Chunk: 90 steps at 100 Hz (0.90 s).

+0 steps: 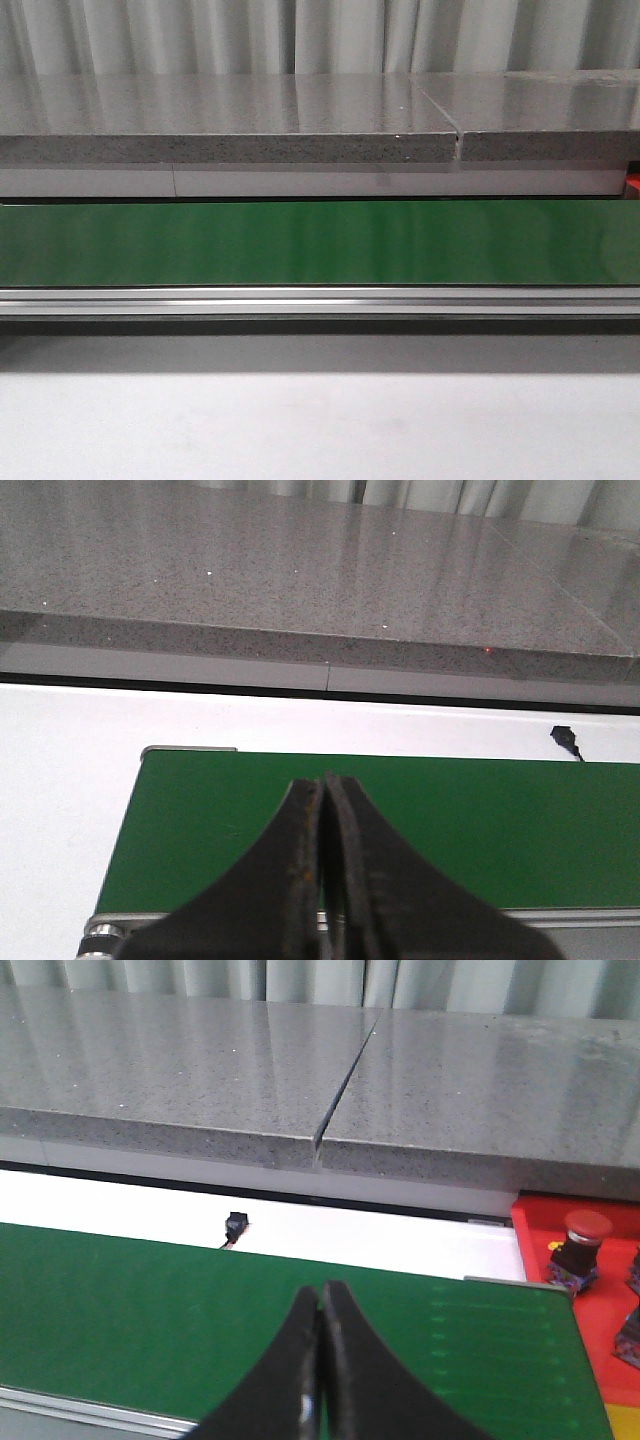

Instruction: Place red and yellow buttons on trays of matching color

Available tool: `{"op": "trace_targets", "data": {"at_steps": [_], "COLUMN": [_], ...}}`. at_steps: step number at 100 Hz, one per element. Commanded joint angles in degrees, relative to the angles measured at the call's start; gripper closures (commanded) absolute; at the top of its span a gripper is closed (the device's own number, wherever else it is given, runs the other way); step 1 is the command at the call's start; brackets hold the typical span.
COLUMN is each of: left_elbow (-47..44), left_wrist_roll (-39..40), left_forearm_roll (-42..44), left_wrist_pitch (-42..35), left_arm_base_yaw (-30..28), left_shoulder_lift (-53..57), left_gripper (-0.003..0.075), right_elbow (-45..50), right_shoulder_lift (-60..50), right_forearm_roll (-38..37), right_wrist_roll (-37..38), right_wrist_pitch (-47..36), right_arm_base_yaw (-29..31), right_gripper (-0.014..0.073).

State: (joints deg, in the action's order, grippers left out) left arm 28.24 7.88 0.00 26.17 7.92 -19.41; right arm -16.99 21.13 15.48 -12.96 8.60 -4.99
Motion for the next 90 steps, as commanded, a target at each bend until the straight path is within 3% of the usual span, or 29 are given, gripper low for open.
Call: {"op": "trace_targets", "data": {"at_steps": [1, 47, 67, 90], "left_elbow": [1.7, 1.7, 1.7, 1.7], "left_wrist_roll": [0.1, 0.1, 0.1, 0.1], "left_forearm_roll": [-0.5, -0.5, -0.5, -0.5], "left_wrist_pitch": [-4.2, -4.2, -4.2, -4.2], "left_arm_base_yaw": [0.3, 0.3, 0.3, 0.3], "left_shoulder_lift": [-0.4, -0.4, -0.4, -0.4], "left_gripper": [0.0739, 0.0739, 0.0739, 0.0739], "right_elbow": [1.0, 2.2, 4.8, 10.6], "right_shoulder_lift": [0.2, -0.6, -7.6, -18.1], "right_forearm_roll": [-0.1, -1.9, -8.9, -10.0], "right_wrist_roll": [1.0, 1.3, 8.0, 8.5], "right_wrist_pitch": [-7.6, -6.8, -6.8, -6.5], "right_arm_base_yaw": [0.0, -0.6, -1.1, -1.1], "right_gripper": [0.066, 0.066, 0.066, 0.066]}}
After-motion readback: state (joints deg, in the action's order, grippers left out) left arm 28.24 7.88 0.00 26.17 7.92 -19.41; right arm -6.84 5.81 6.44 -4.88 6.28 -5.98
